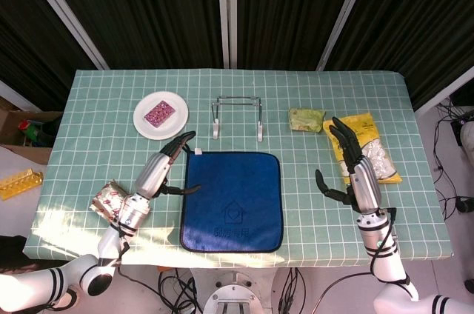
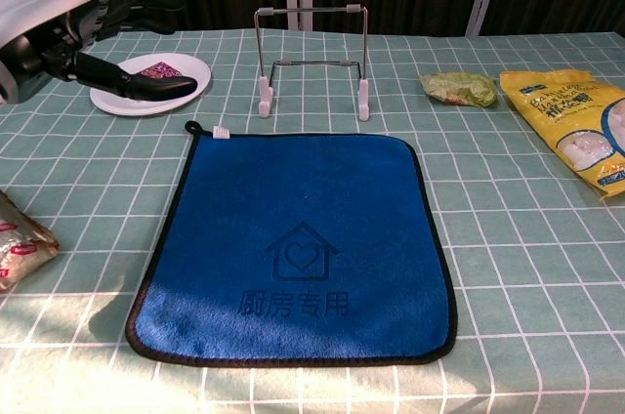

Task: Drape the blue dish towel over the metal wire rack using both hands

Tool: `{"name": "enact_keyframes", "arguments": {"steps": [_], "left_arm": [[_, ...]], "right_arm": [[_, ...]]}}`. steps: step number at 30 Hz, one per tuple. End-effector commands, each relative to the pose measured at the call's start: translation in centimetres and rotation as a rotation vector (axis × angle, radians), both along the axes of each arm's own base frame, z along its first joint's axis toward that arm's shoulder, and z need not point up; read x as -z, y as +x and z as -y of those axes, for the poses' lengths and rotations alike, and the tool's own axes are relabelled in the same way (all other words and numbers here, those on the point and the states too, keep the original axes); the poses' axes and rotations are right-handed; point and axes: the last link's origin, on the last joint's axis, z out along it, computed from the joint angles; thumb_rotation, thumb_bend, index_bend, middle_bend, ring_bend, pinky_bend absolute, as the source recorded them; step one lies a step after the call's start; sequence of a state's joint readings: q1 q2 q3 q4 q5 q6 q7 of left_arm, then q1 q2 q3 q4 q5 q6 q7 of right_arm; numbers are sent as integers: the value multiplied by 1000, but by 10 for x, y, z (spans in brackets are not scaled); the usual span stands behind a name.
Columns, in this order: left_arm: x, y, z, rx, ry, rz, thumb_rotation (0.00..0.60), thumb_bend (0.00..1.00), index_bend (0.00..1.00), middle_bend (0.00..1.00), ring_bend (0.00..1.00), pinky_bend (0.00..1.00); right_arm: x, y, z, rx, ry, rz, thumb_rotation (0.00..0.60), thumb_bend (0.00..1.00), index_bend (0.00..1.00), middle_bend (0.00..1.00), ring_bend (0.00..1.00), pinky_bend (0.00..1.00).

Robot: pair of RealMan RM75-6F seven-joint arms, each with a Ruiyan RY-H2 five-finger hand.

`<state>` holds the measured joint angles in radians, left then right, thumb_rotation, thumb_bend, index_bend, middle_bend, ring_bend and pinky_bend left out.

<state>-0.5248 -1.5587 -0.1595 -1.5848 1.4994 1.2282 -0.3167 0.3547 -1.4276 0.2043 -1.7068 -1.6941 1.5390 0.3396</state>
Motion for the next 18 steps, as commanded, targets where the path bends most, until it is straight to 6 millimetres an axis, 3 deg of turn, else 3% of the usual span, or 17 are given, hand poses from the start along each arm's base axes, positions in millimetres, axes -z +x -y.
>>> {"name": "enact_keyframes", "arguments": {"steps": [1, 14, 18], "left_arm": [[0, 0, 0, 0, -1, 1, 511, 169, 27, 65, 86, 160], [-3, -1, 1, 8, 12, -27, 510, 169, 28, 65, 86, 160], [-7, -6, 7, 45, 34, -140, 509, 170, 29, 66, 86, 160]], "right_arm": [[0, -1, 0, 2, 0, -3, 600, 434, 0, 0, 0, 0], [-4, -7, -1, 19, -4, -14, 600, 438, 0, 0, 0, 0], [-8, -9, -2, 25, -9, -21, 600, 436, 0, 0, 0, 0]]}}
